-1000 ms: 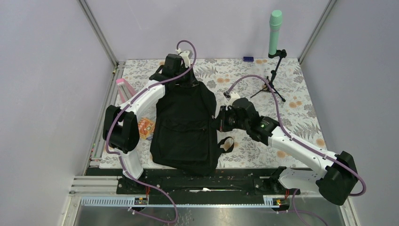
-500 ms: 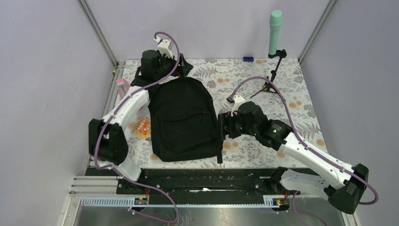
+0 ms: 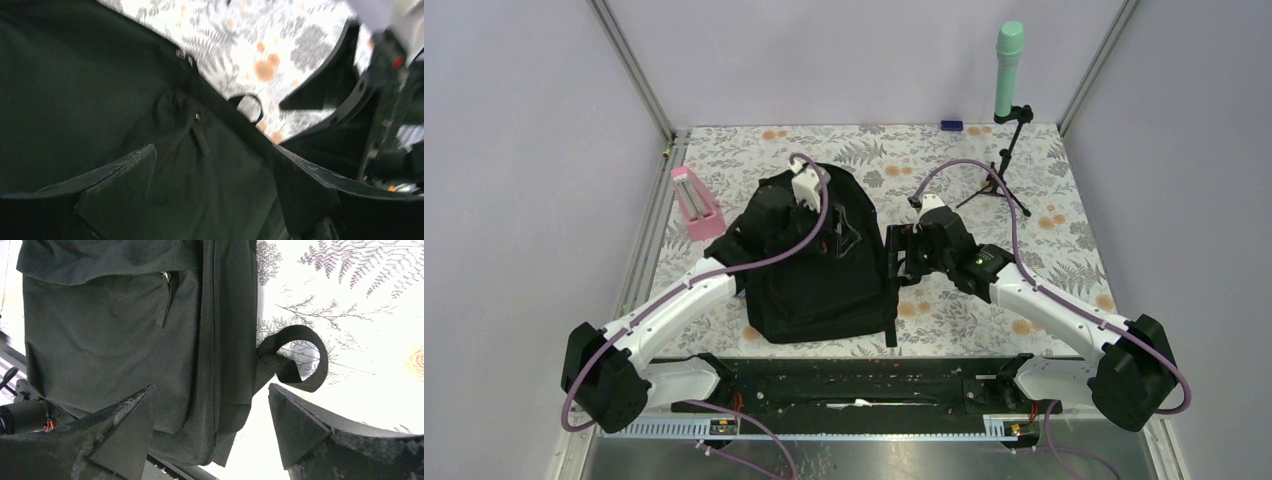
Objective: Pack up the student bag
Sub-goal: Zip the student bag at the center of the board, then adjust the student bag at the center of the board.
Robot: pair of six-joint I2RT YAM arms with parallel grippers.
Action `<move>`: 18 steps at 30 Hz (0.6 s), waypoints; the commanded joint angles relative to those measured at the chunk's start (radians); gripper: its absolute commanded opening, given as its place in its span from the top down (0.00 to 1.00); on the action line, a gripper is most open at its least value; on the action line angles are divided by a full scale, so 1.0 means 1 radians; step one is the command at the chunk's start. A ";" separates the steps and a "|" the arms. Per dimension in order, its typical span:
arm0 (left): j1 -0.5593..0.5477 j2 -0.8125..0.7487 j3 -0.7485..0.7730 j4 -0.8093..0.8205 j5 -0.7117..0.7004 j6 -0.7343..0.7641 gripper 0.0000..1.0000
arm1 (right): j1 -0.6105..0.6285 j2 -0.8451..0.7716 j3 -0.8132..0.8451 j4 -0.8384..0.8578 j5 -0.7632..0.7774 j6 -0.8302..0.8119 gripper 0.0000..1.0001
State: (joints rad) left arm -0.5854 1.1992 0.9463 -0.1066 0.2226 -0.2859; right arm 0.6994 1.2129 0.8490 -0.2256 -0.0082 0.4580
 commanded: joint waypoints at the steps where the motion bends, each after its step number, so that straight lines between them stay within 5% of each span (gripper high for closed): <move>1: -0.052 -0.063 -0.051 -0.074 -0.204 0.086 0.10 | -0.002 -0.010 -0.033 0.101 -0.021 0.016 0.12; 7: -0.065 -0.013 -0.047 -0.145 -0.388 0.180 0.08 | -0.002 -0.025 -0.093 0.144 -0.055 0.042 0.11; 18: -0.065 0.079 -0.034 -0.140 -0.464 0.218 0.06 | 0.013 0.024 -0.105 0.210 -0.111 0.085 0.13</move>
State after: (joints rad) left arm -0.6464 1.2480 0.8883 -0.2619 -0.1726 -0.0944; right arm 0.7002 1.2167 0.7296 -0.0731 -0.0998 0.5247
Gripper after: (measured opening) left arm 0.937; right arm 0.883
